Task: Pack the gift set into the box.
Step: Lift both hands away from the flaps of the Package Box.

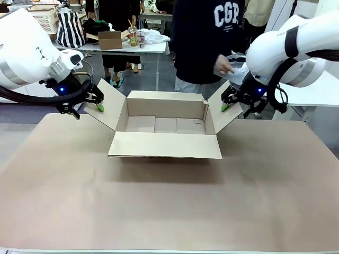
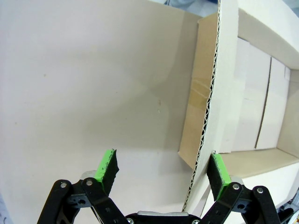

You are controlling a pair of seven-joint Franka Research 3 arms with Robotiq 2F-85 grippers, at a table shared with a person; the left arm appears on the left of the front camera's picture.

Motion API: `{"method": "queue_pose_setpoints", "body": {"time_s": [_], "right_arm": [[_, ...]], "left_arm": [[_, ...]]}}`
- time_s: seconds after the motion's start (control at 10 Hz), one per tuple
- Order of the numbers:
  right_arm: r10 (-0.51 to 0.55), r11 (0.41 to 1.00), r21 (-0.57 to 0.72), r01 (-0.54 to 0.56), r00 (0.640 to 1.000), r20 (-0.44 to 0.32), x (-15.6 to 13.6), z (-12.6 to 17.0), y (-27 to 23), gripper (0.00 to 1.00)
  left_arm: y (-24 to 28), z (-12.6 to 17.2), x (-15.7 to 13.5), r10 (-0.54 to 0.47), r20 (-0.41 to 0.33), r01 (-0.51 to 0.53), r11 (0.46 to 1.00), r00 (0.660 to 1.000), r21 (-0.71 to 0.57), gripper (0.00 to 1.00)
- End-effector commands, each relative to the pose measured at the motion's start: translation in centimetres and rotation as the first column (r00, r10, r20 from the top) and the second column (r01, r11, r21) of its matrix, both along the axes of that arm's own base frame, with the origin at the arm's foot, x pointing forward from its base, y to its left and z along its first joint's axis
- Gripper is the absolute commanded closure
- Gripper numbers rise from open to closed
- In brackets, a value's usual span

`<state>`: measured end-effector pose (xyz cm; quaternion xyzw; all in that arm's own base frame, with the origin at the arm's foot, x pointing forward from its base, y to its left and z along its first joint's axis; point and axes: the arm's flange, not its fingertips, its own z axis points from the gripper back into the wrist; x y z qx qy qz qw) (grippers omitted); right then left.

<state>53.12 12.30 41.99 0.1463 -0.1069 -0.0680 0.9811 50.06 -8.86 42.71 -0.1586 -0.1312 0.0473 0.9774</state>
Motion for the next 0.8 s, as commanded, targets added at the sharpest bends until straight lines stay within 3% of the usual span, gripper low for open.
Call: {"method": "queue_pose_setpoints", "body": {"time_s": [0.0,0.7], "right_arm": [[0.006,1.000,-0.014,-0.007,1.000,-0.013,0.32,-0.06,0.12,0.00],[0.006,1.000,-0.014,-0.007,1.000,-0.013,0.32,-0.06,0.12,0.00]], "left_arm": [[-0.05,0.09,-0.02,0.014,0.002,-0.014,1.000,1.000,0.015,0.00],[-0.05,0.09,-0.02,0.014,0.002,-0.014,1.000,1.000,0.015,0.00]]}}
